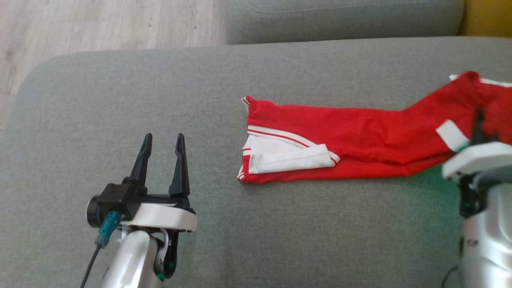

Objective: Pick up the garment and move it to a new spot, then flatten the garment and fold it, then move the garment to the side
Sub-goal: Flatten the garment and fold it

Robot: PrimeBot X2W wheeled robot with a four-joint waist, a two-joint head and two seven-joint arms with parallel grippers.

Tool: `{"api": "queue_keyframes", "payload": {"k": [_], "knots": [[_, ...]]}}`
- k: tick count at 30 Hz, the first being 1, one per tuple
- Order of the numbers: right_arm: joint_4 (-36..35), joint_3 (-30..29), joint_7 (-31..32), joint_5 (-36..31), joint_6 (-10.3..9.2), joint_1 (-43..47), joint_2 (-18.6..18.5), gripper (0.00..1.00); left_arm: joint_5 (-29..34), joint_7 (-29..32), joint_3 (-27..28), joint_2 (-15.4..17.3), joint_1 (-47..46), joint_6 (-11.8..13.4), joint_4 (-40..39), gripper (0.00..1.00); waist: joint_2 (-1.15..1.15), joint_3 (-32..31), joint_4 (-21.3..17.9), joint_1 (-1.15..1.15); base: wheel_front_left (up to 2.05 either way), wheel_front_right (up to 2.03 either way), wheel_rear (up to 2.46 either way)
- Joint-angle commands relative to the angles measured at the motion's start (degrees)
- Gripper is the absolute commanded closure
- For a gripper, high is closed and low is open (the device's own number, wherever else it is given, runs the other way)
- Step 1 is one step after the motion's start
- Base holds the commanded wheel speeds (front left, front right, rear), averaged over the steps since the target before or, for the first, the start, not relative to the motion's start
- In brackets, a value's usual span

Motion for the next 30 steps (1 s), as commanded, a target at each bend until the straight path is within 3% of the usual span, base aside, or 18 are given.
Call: {"api": "queue_keyframes", "payload": {"k": [1, 8, 15, 22, 30], "knots": [[-2.7, 3.0, 0.6, 1.2, -0.04, -1.2, 0.4, 1.00, -0.2, -0.5, 1.3, 0.3, -0.6, 0.3, -1.6, 0.00, 0.00, -0.6, 0.4, 0.00, 0.00, 0.00, 0.00], [-4.2, 17.5, 4.4, 15.8, -0.04, -1.5, 0.6, 1.00, -0.4, -0.5, 1.2, 0.3, -0.4, 0.4, -1.7, 0.00, 0.00, -1.9, 3.0, 0.00, 0.00, 0.00, 0.00], [-0.6, 31.0, 1.8, 26.5, -0.04, -4.2, 0.7, 1.00, -1.0, -0.5, 0.0, 0.3, -1.2, 0.5, -1.9, 0.00, 0.00, -0.3, 6.9, 0.00, 0.00, 0.00, 0.00], [5.8, 43.0, -2.5, 34.4, -0.04, -6.8, 0.7, 1.00, -1.7, -0.5, -1.4, 0.3, -2.2, 0.7, -1.7, 0.00, 0.00, 1.5, 10.4, 0.00, 0.00, 0.00, 0.00], [12.0, 52.0, -7.1, 39.7, -0.04, -8.6, 0.7, 1.00, -1.8, -0.5, -2.1, 0.3, -2.8, 1.0, -1.2, 0.00, 0.00, 2.2, 12.5, 0.00, 0.00, 0.00, 0.00]]}}
